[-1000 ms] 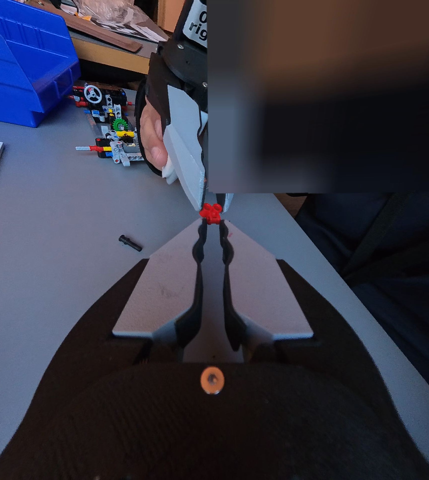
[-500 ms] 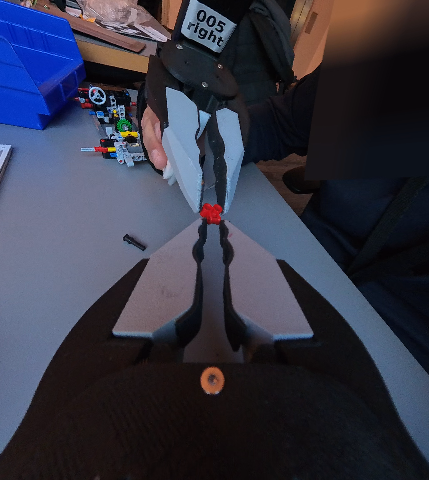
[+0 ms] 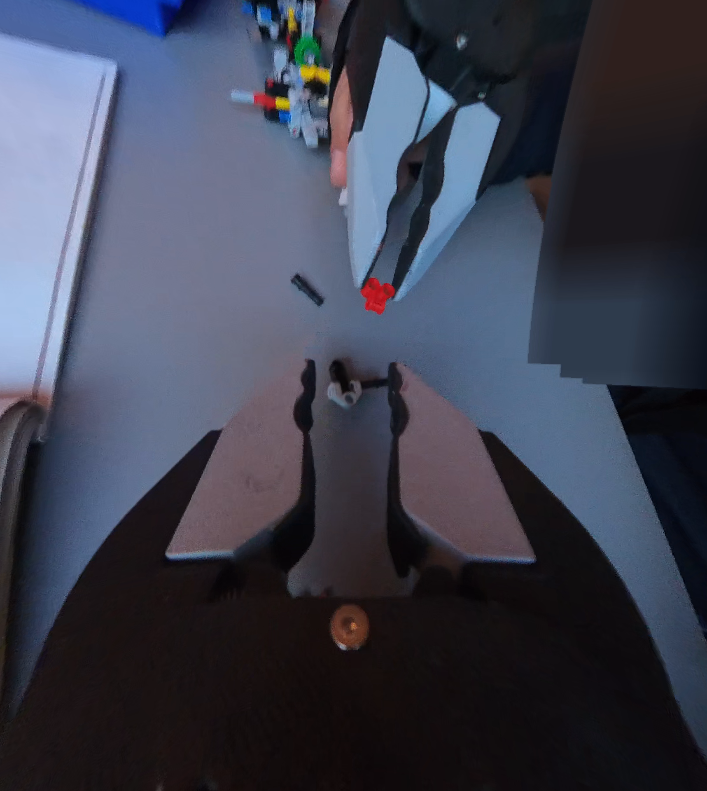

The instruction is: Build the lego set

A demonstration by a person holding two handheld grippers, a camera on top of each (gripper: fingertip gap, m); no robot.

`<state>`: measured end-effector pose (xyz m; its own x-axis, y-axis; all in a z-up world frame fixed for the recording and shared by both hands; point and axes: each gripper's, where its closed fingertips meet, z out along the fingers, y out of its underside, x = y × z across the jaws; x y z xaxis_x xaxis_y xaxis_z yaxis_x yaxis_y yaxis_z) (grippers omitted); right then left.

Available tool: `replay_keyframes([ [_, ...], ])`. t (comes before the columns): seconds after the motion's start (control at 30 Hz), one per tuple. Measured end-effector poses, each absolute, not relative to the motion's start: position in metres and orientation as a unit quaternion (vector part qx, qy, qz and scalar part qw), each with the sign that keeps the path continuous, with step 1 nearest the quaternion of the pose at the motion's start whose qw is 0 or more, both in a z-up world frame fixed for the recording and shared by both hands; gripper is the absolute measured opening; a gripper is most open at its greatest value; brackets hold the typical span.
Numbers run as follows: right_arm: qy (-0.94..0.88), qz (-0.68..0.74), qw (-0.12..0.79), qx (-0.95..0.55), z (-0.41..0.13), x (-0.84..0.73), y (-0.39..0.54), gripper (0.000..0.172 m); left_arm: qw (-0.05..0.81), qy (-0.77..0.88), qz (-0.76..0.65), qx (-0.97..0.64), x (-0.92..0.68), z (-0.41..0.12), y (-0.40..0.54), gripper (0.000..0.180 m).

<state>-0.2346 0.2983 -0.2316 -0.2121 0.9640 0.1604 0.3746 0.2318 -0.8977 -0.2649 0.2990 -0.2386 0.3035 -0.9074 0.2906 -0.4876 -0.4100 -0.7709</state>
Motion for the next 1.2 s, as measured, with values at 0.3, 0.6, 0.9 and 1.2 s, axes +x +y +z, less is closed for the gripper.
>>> replay_keyframes([
  [0.3,-0.704,0.334,0.383,-0.497,-0.252,-0.246,0.299,0.011,0.235,0.486,-0.322,-0.778,-0.264,-0.275,0.294,0.033],
  [0.6,-0.712,0.353,0.33,-0.51,-0.26,-0.254,0.297,0.011,0.239,0.513,-0.303,-0.767,-0.26,-0.283,0.291,0.016],
  [0.9,-0.733,0.348,0.305,-0.497,-0.267,-0.257,0.294,0.011,0.258,0.531,-0.301,-0.749,-0.259,-0.284,0.29,0.015],
  [1.2,-0.745,0.34,0.295,-0.492,-0.272,-0.257,0.294,0.011,0.271,0.559,-0.291,-0.728,-0.258,-0.285,0.288,0.015],
])
